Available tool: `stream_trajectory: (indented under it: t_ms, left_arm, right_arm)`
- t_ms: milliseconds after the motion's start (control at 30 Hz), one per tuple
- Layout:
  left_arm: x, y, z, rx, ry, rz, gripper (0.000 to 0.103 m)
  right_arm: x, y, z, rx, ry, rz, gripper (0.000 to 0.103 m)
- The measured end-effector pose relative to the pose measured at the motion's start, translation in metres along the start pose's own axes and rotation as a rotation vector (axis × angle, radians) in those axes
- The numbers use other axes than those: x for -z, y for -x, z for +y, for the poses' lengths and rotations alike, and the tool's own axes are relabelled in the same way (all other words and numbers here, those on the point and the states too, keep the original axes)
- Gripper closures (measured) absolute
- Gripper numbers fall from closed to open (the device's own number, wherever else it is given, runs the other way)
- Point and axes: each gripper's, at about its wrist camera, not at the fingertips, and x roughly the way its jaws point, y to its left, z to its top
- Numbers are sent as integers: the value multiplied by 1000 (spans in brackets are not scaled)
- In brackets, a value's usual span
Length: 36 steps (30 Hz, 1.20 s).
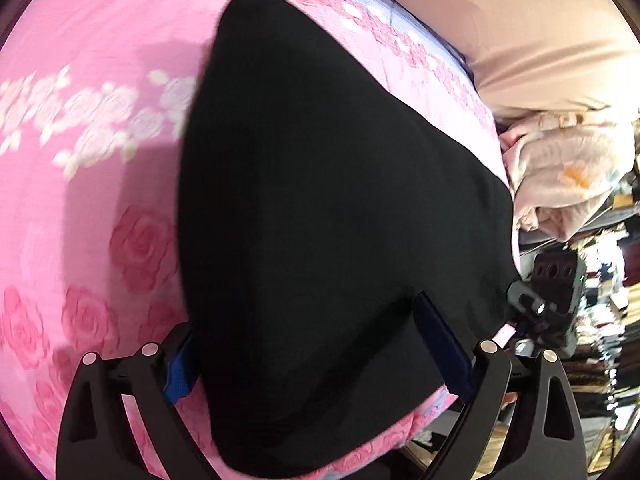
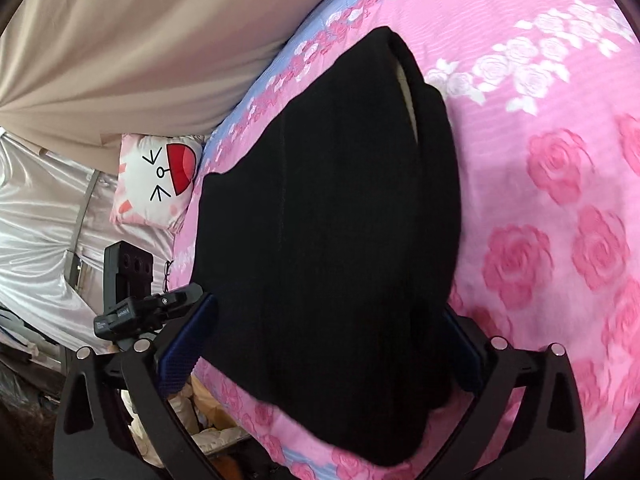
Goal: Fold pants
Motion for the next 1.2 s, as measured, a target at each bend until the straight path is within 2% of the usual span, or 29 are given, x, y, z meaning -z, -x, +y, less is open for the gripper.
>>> stream_trajectory:
  t_ms: [33, 167, 300, 367, 400, 433, 467, 500, 533, 600, 733, 900, 1067, 1167, 1200]
  left_arm:
    - [-3, -2, -2, 6, -7, 7, 6]
    - [-15, -5, -2, 10, 12, 9, 6]
    - [-18, -2, 6, 45, 18, 24, 6]
    - [-16, -2, 7, 49, 5, 26, 6]
    - [-14, -1, 7, 43, -7, 23, 7]
    - [-14, -1, 6, 34, -12, 18, 12]
    - [-13, 0, 4, 7, -15, 7, 17]
    - [-13, 0, 5, -6, -15, 2, 26]
    - [-12, 2, 7, 0, -10, -1, 30]
    - [-10, 7, 13, 40, 14, -3, 52]
    - [-10, 20, 10, 63, 9, -27, 76]
    - [4, 46, 0, 159, -29, -40, 80]
    - [22, 36, 7, 187, -11, 11, 80]
    - [23, 22, 19, 213, 40, 36, 76]
    - [22, 20, 21, 227, 62, 42, 70]
  right_arm:
    - [-3, -1, -1, -9, -6, 10, 5]
    - [-15, -7, -3, -50, -27, 41, 5]
    - [-28, -6, -12, -129, -73, 98, 6]
    - [-27, -6, -17, -88, -75, 103, 26]
    - [-26, -8, -23, -80, -87, 108, 51]
    - [-25, -8, -26, -93, -98, 104, 55]
    - [-23, -6, -26, -92, -90, 96, 56]
    - [-21, -6, -22, -82, -79, 90, 56]
    - [-20, -5, -19, -71, -66, 82, 56]
    - [-18, -5, -14, -63, -54, 64, 56]
    - [-14, 8, -7, -85, -36, 12, 61]
    - [2, 34, 14, -108, 0, -44, 64]
    - [24, 29, -7, -85, -85, -36, 64]
    - [25, 19, -21, -92, -131, -39, 64]
    - [25, 18, -21, -93, -128, -41, 63]
